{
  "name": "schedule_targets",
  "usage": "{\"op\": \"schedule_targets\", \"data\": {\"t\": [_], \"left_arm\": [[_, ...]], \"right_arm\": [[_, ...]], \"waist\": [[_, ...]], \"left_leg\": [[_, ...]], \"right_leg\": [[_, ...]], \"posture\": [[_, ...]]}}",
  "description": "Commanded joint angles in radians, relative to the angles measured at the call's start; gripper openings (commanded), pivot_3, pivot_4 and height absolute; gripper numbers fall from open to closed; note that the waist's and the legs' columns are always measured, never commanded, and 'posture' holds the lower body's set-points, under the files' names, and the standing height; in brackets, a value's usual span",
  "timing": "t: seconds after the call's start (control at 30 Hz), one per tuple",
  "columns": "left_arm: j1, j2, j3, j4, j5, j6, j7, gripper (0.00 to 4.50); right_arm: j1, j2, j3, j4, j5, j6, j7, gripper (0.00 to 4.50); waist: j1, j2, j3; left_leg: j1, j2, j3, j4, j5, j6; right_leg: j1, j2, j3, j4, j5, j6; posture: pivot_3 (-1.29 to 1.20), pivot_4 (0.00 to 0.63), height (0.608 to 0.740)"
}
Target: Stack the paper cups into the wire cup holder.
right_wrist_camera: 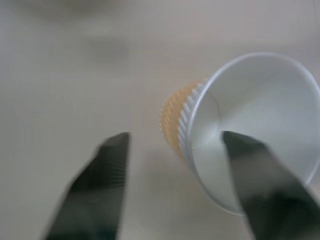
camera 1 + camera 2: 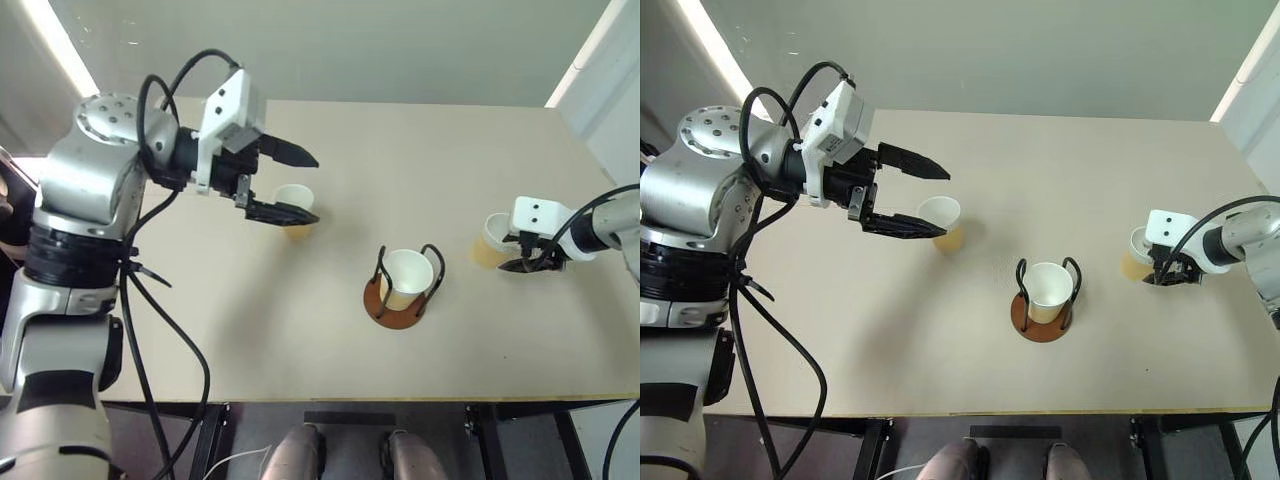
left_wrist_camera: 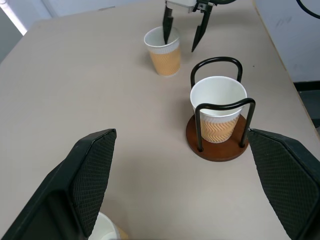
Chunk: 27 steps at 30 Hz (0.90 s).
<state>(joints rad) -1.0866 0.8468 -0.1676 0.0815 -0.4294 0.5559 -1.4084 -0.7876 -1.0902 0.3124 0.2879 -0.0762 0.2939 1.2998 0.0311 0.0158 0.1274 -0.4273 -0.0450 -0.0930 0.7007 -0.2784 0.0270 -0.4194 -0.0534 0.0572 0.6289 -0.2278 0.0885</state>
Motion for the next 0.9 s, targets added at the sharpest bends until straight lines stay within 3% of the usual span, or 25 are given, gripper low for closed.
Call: {"op": "schedule_targets", "data": {"t": [0.03,0.17,0.33,0.5,0.7,0.9], "left_arm": [[0.004,0.002,0.038,-0.039,-0.004,0.007,0.014,4.50],[0.014,0.007,0.035,-0.020,0.019,-0.019,0.019,4.50],[0.014,0.014,0.063,0.019,0.035,-0.031,0.045,4.50],[0.030,0.013,0.071,0.013,0.034,-0.026,0.044,4.50],[0.014,-0.007,0.059,0.038,0.044,-0.043,0.035,4.50],[-0.012,-0.039,0.040,0.079,0.065,-0.073,0.017,4.50]], "right_arm": [[-0.021,-0.004,-0.033,-0.031,-0.005,0.001,0.027,1.55],[-0.005,-0.022,-0.062,-0.089,0.019,0.027,0.059,0.06],[-0.001,-0.122,-0.169,-0.285,0.114,0.109,0.144,0.03],[-0.135,-0.155,-0.224,-0.490,0.235,0.278,0.204,0.03],[-0.274,-0.119,-0.187,-0.686,0.359,0.436,0.231,0.03],[-0.347,-0.048,-0.076,-0.743,0.363,0.404,0.271,0.03]], "waist": [[0.000,0.000,0.000],[0.000,0.000,0.000],[0.002,0.000,0.000],[-0.004,0.000,0.000],[-0.004,0.000,0.000],[-0.006,0.000,0.000]], "left_leg": [[0.000,0.000,0.000,0.000,0.000,0.000],[0.000,0.000,0.000,0.000,0.000,0.000],[-0.001,0.000,0.000,-0.001,0.000,0.000],[0.000,0.000,0.000,-0.002,0.000,-0.001],[0.000,0.000,-0.001,-0.001,0.000,-0.001],[0.000,0.000,-0.001,-0.001,0.000,-0.001]], "right_leg": [[0.000,0.000,0.000,0.000,0.000,0.000],[0.000,0.000,0.000,0.000,0.000,0.000],[0.000,0.000,0.000,0.000,0.000,0.000],[0.000,0.000,0.000,-0.001,0.000,-0.001],[0.001,0.001,0.000,-0.002,-0.001,-0.002],[0.000,0.001,0.000,-0.002,-0.001,-0.002]], "posture": [[0.00,0.150,0.740],[0.00,0.150,0.740],[0.00,0.150,0.740],[0.00,0.150,0.740],[0.00,0.150,0.740],[0.00,0.150,0.740]]}}
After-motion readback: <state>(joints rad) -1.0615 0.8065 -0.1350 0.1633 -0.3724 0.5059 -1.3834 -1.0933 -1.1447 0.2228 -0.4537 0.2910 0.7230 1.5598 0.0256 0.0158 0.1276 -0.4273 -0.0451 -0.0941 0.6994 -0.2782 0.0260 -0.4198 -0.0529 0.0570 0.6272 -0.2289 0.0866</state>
